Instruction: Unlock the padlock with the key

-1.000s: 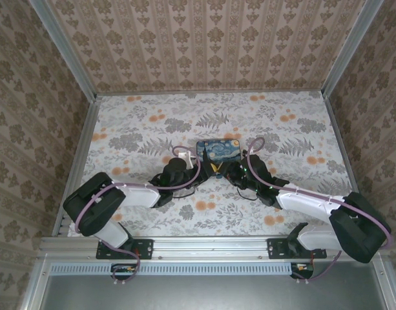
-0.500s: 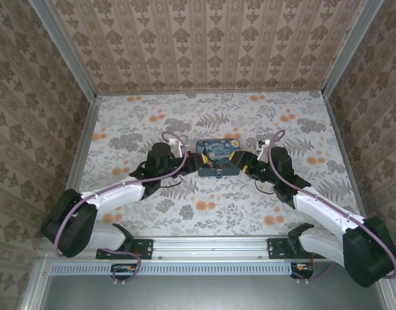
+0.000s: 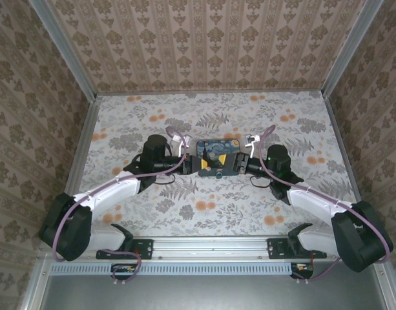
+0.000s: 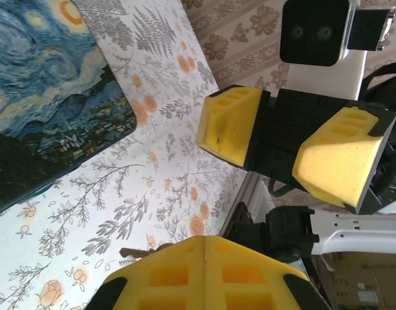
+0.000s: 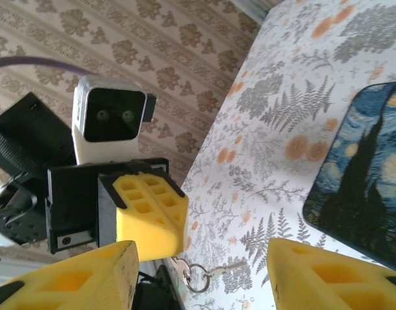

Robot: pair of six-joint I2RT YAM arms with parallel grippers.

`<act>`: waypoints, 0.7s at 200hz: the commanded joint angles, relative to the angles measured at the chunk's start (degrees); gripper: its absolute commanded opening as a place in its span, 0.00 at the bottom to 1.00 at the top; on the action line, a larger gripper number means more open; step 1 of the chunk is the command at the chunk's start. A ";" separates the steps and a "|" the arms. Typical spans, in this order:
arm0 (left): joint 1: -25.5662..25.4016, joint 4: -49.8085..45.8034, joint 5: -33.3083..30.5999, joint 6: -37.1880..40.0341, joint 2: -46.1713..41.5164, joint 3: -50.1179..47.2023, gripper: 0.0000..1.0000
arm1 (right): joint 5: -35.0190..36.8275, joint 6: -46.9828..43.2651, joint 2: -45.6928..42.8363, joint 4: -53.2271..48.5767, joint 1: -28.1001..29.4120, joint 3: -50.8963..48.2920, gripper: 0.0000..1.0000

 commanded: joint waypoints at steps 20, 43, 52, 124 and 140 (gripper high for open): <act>0.02 2.12 3.61 0.86 1.58 2.00 0.00 | -0.94 -1.56 1.66 6.23 2.63 -1.73 0.55; -0.07 5.09 3.13 -1.03 2.21 1.09 0.00 | 0.26 -0.56 2.87 8.91 3.81 -2.68 0.55; -0.16 6.11 2.97 -1.69 2.53 0.78 0.00 | 0.66 -0.03 3.44 9.93 4.14 -2.94 0.55; -1.11 10.99 0.92 -4.60 4.01 -0.89 0.00 | 2.70 2.38 6.36 15.09 5.83 -4.03 0.50; -1.46 11.28 0.46 -4.71 4.41 -0.82 0.00 | 2.79 2.97 6.59 15.97 6.05 -4.13 0.49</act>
